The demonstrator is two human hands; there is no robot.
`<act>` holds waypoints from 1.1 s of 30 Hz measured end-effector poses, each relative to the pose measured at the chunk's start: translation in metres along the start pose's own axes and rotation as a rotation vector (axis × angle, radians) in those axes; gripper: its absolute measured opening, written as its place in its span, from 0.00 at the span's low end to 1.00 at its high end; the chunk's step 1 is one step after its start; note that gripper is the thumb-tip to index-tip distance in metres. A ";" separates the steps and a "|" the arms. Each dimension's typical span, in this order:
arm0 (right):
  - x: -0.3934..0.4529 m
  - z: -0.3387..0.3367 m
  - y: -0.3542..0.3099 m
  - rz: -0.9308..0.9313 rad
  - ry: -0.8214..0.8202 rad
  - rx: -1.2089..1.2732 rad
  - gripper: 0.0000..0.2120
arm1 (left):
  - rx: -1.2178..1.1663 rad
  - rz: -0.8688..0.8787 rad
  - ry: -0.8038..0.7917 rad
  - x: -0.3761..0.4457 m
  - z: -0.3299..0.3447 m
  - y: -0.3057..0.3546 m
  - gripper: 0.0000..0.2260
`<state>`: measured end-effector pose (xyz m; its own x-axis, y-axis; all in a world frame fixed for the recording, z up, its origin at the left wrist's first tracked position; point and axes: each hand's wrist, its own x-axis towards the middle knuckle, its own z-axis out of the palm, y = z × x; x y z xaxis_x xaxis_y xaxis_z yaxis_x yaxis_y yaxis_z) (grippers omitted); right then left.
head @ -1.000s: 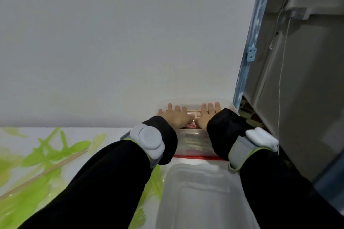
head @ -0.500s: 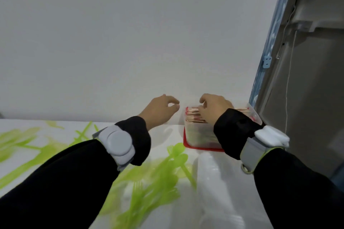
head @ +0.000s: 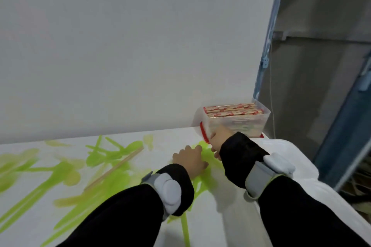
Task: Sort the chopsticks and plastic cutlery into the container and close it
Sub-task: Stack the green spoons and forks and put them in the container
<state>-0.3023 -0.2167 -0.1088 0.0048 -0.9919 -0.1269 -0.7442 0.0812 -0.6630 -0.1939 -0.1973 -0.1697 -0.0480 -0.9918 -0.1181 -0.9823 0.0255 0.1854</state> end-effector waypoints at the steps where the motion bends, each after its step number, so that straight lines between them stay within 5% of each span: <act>1: -0.005 -0.003 0.003 0.025 -0.002 0.027 0.12 | -0.005 0.000 0.035 0.001 0.003 -0.002 0.22; 6: -0.027 -0.009 0.014 0.094 0.014 0.297 0.05 | -0.236 0.017 0.122 0.003 0.000 -0.028 0.16; 10: -0.039 0.002 0.011 0.138 -0.148 0.381 0.13 | -0.508 0.021 0.242 -0.004 -0.010 -0.050 0.07; 14: -0.040 0.020 0.005 0.251 -0.114 0.692 0.09 | -0.758 0.026 0.352 -0.013 -0.024 -0.055 0.10; 19: -0.031 0.036 -0.007 0.259 -0.164 1.067 0.11 | -1.146 0.068 0.176 -0.032 -0.041 -0.031 0.07; 24: -0.028 0.026 -0.008 0.294 0.002 1.244 0.09 | -0.879 0.136 0.045 -0.040 -0.040 -0.027 0.05; 29: -0.029 0.033 0.011 0.291 0.084 1.076 0.13 | -0.139 0.004 0.051 -0.044 -0.015 -0.058 0.04; 33: -0.039 0.057 0.016 0.269 -0.006 0.905 0.13 | -0.116 -0.056 0.109 -0.045 0.001 -0.061 0.10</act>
<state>-0.2760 -0.1714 -0.1567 -0.0862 -0.9285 -0.3613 0.0808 0.3549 -0.9314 -0.1324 -0.1542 -0.1767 0.0322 -0.9991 -0.0259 -0.9552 -0.0383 0.2935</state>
